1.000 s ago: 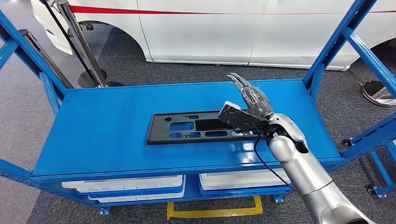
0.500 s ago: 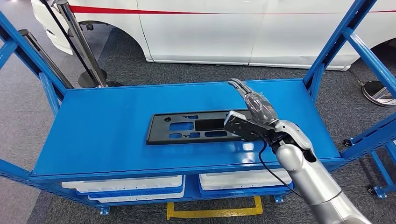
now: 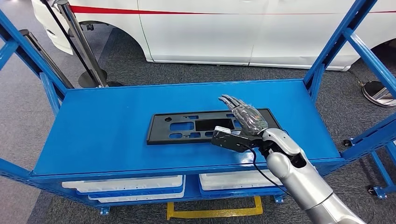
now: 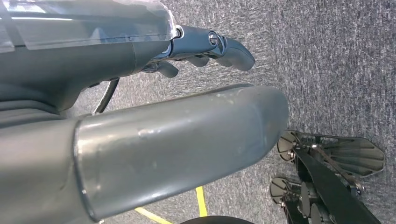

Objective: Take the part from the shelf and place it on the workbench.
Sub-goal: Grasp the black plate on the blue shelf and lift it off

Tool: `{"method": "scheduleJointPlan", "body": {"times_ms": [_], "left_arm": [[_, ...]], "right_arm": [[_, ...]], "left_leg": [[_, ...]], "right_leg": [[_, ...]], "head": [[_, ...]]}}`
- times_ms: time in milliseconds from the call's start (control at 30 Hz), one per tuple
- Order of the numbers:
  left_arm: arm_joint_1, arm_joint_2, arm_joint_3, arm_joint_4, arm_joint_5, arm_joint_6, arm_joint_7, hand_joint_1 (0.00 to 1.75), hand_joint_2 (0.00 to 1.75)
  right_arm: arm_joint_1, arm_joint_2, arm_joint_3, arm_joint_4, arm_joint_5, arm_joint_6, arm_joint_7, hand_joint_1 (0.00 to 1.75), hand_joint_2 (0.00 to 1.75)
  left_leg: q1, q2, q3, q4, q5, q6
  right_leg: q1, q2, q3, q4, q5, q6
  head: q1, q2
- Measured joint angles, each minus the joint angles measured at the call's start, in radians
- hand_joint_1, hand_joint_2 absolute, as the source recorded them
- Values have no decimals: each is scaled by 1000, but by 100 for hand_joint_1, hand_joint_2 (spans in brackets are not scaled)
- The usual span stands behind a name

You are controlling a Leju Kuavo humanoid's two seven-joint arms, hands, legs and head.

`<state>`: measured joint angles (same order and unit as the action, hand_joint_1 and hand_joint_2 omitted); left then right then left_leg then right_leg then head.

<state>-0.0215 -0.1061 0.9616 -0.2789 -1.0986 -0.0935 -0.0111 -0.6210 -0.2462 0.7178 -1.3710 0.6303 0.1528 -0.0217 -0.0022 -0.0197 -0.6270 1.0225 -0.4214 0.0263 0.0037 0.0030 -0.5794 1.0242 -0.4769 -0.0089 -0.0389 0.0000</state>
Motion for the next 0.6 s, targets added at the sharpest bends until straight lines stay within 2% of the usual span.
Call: {"method": "scheduleJointPlan", "body": {"times_ms": [600], "left_arm": [[-5, -5, 20, 0, -14, 8, -5, 0, 0]], "right_arm": [[-22, 2, 60, 88, -31, 38, 9, 0, 175]], "left_leg": [[0, 0, 0, 0, 0, 0]], "right_leg": [[0, 0, 0, 0, 0, 0]], "head": [[0, 0]]}}
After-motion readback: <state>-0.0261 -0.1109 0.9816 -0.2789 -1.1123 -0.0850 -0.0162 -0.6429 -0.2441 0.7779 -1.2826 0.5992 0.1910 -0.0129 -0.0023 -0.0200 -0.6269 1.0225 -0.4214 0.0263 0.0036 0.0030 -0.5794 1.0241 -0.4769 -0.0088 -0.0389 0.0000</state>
